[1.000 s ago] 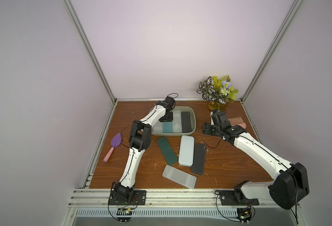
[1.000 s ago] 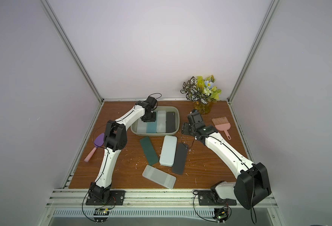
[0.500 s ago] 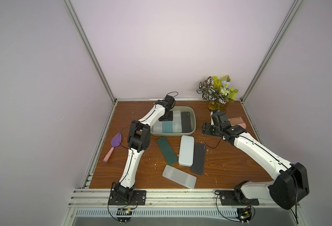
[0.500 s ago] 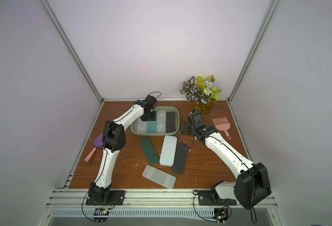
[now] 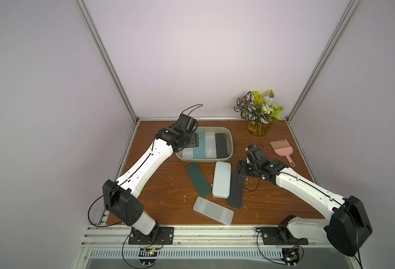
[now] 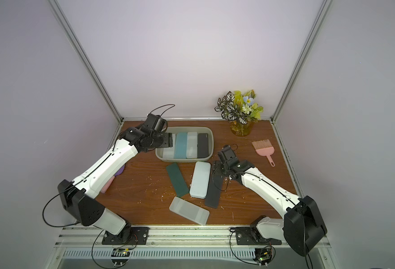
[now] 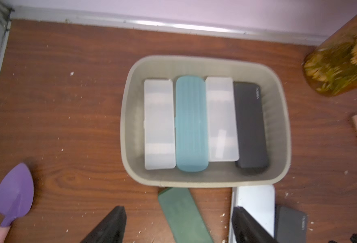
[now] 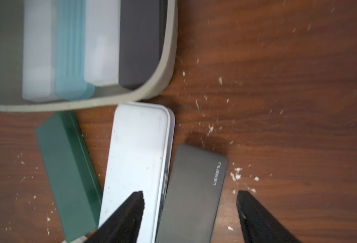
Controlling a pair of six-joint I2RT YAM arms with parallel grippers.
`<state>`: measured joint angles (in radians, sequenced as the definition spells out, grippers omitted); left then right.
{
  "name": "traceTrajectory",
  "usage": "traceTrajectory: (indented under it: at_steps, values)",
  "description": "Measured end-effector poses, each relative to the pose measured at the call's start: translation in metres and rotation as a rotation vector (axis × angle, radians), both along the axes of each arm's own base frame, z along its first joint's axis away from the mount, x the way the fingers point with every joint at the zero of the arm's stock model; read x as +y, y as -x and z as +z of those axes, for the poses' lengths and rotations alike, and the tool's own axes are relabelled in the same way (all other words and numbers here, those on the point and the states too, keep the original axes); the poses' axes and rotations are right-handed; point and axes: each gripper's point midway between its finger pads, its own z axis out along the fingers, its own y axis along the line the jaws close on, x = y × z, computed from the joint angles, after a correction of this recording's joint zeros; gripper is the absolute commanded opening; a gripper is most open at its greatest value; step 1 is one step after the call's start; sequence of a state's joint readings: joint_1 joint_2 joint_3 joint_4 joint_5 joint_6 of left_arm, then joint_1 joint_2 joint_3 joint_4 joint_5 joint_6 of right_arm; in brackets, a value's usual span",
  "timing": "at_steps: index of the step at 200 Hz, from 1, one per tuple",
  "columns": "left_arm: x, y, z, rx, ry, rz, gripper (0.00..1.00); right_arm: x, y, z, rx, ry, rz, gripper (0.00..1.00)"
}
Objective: Put the pencil case into the storage box
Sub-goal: Pick up the pencil case from the center of the board.
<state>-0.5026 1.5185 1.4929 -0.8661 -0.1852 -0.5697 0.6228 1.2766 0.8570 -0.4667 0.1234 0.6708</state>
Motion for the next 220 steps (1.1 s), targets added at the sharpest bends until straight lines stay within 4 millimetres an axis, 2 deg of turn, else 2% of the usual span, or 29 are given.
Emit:
traceTrajectory:
  at_steps: [18, 29, 42, 61, 100, 130, 175, 220]
  values:
    - [0.016, 0.028, -0.033, 0.085, -0.037, 0.023, 0.81, 0.000, 0.018, -0.022, 0.057, 0.007, -0.007, 0.78]
    - [0.024, 0.041, -0.045, 0.116, -0.048, 0.034, 0.82, -0.002, 0.028, -0.032, 0.084, 0.008, -0.018, 0.80]
    - [0.030, 0.053, -0.049, 0.125, -0.046, 0.049, 0.82, -0.005, 0.036, -0.042, 0.107, 0.007, -0.028, 0.81]
    - [0.036, 0.063, -0.046, 0.110, -0.028, 0.060, 0.82, -0.005, 0.046, -0.053, 0.135, 0.004, -0.032, 0.81]
    - [0.039, 0.068, -0.038, 0.083, -0.010, 0.070, 0.83, 0.006, 0.046, -0.059, 0.142, -0.023, -0.028, 0.82]
    - [0.040, 0.069, -0.037, 0.076, -0.007, 0.074, 0.83, 0.016, 0.051, -0.074, 0.182, -0.010, -0.006, 0.84]
    - [0.042, 0.071, -0.040, 0.081, -0.012, 0.076, 0.84, 0.034, 0.045, -0.075, 0.181, -0.022, 0.008, 0.86]
    - [0.043, 0.071, -0.042, 0.084, -0.017, 0.080, 0.85, 0.044, 0.046, -0.077, 0.193, -0.026, 0.015, 0.99]
